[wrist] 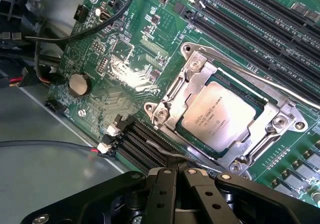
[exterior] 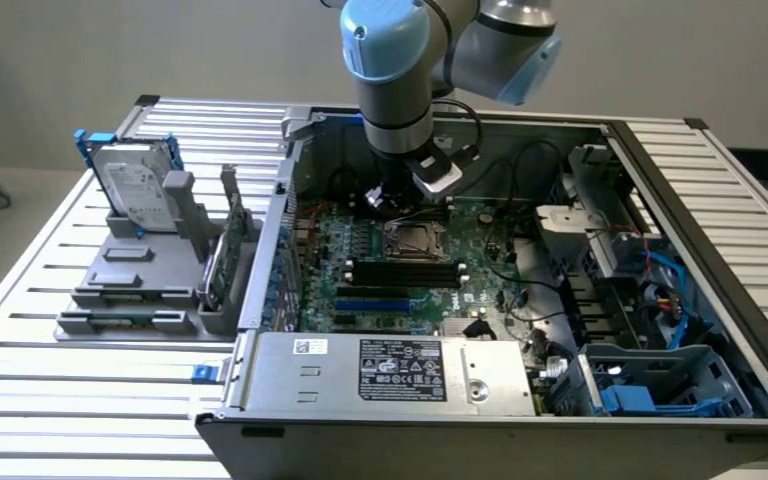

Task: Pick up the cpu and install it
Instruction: 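Install the second cpu locking lever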

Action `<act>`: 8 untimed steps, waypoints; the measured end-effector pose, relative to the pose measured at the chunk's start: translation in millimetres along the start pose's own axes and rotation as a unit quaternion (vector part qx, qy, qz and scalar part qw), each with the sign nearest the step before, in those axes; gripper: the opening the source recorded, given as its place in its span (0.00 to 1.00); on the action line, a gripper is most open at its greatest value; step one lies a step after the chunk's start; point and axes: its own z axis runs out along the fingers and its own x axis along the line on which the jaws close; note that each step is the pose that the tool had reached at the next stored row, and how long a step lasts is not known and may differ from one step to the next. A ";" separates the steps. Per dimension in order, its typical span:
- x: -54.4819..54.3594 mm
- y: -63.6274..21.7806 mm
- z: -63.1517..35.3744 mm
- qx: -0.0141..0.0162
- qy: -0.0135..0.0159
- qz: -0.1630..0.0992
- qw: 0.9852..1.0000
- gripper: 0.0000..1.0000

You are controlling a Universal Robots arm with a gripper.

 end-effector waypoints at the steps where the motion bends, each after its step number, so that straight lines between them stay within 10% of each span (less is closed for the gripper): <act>1: 0.0 0.0 0.0 0.000 0.000 0.000 1.000 0.11; 8: 0.0 0.0 0.0 0.000 0.000 0.000 1.000 0.11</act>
